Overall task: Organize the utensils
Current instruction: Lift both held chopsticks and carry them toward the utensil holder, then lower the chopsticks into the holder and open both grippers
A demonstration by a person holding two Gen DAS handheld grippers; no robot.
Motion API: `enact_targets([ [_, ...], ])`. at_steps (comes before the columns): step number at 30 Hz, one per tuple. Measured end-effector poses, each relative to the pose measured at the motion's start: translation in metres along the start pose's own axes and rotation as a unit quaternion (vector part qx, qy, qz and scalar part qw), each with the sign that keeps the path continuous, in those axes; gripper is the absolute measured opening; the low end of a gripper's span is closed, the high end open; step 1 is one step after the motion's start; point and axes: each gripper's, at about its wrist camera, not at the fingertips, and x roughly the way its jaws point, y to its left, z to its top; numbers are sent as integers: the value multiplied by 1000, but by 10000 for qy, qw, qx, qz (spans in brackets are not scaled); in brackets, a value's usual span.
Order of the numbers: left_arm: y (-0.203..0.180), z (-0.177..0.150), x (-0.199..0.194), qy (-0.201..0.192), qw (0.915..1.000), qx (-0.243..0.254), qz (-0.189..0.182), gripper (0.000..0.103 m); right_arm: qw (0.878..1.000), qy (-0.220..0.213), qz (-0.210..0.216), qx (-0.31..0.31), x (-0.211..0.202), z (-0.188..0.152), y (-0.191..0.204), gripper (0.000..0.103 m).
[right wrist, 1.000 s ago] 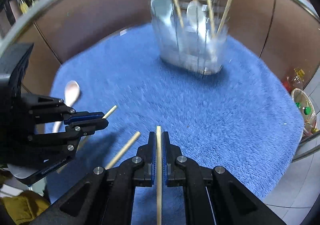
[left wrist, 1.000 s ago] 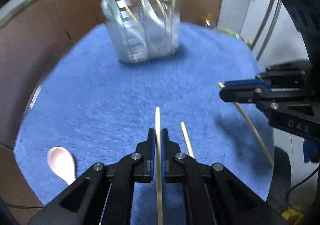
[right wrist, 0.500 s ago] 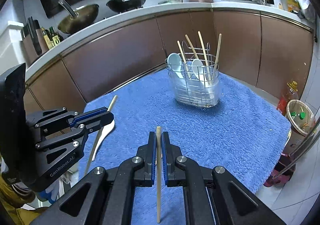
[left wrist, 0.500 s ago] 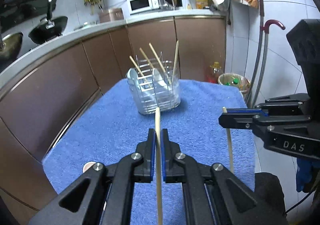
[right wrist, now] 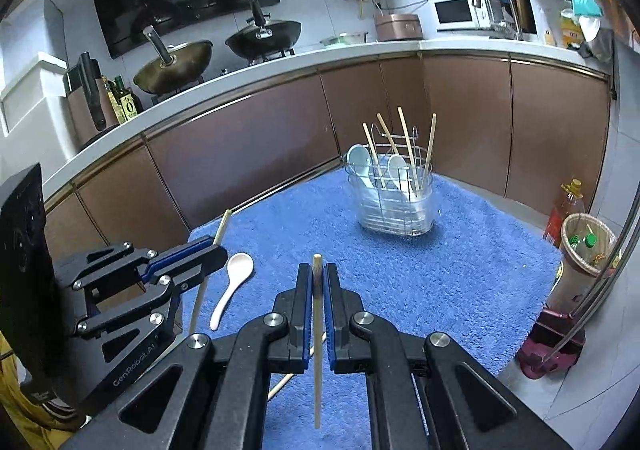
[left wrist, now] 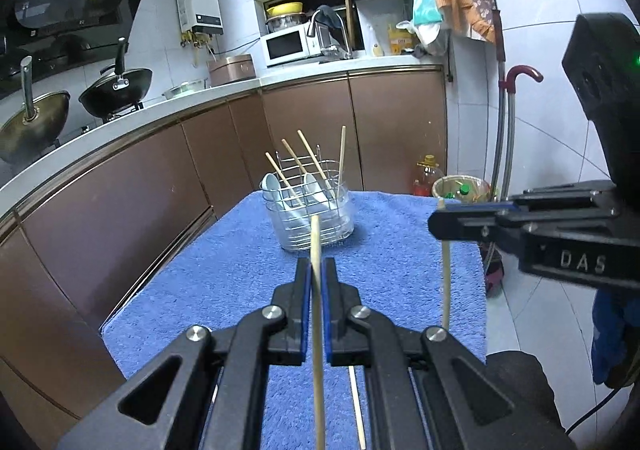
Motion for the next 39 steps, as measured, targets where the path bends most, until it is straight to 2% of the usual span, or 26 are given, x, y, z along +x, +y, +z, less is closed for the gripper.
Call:
enact_targets([
  [7,8,-2,-2,-69,9999,-124,89,4,9997,-226,-49,-46,-10,6,4,6],
  [15,18,2,16,-75,9994,-300,183,4,9993,-361,-108,22,-6,13,-6,6],
  [23,46,34,46,-321,9965,-763,126,4,9975,-679,-193,-25,7,52,-21,6],
  [26,71,65,58,-650,9904,-1222,-9,4,9952,-956,-216,-50,11,77,-29,6],
  [33,106,133,91,-1469,9721,-1819,-186,4,9845,-1711,-319,-194,26,141,-43,6],
  [39,122,165,135,-1896,9552,-2264,-215,4,9792,-1962,-491,-176,63,171,-65,6],
])
